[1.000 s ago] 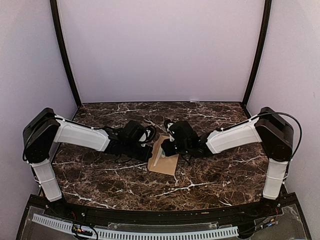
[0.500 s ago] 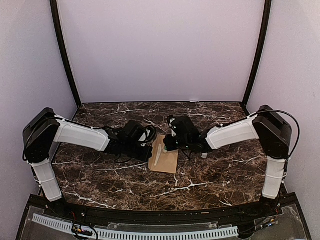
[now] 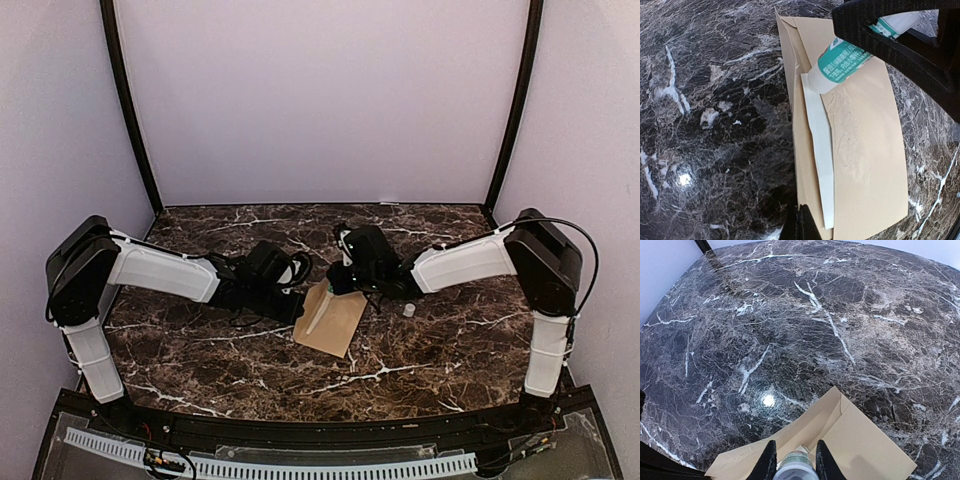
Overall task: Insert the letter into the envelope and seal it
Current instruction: Paint the envelope at the center of the board.
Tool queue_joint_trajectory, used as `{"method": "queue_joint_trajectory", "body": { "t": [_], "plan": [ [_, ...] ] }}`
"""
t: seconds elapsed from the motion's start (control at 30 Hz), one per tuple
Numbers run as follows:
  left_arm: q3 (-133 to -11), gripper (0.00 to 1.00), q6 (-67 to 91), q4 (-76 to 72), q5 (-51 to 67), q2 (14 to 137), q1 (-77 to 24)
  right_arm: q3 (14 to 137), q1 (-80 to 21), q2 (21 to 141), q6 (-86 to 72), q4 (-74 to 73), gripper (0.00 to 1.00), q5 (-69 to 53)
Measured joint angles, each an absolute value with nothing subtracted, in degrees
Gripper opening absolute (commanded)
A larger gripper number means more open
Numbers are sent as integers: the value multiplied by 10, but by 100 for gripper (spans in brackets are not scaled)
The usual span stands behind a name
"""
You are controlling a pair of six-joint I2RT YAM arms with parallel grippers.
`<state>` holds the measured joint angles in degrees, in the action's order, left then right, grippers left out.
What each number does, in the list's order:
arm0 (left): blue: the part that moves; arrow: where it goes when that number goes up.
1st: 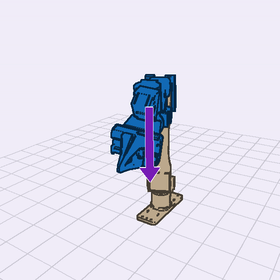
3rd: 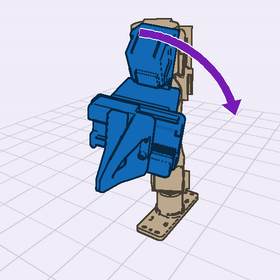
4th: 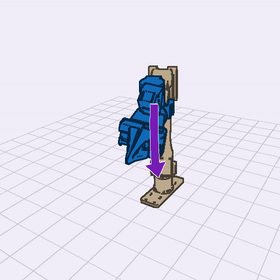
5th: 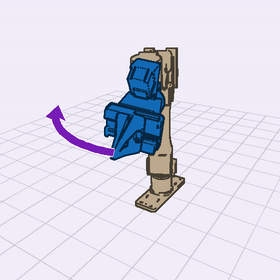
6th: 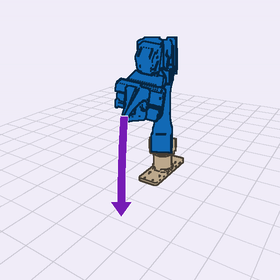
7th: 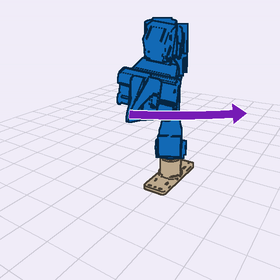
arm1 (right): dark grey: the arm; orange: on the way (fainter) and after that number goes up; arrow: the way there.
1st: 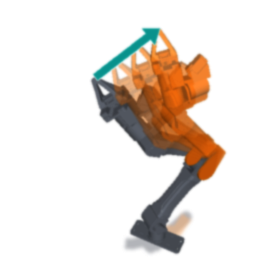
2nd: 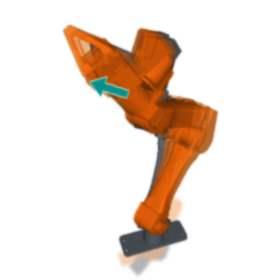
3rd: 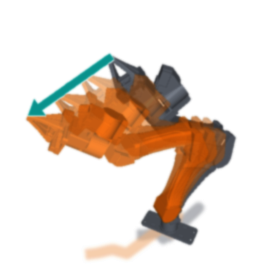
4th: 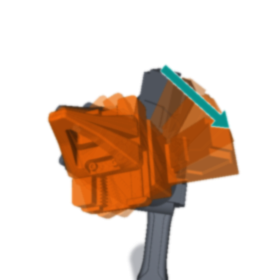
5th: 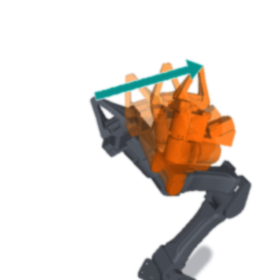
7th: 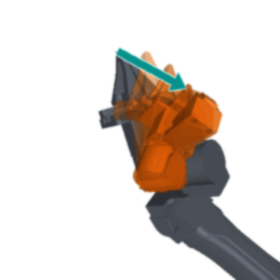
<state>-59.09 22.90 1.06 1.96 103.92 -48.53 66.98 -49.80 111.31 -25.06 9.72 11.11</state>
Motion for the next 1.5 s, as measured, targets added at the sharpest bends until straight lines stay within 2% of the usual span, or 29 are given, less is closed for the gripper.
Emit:
{"method": "queue_joint_trajectory", "body": {
  "t": [0.87,1.5],
  "plan": [
    [-591,0,229,15,19,1043,-485,664,-498,1117,-255,94,0,115],
    [-591,0,229,16,19,1049,-485,638,-489,1068,-262,106,0,90]
  ]
}}
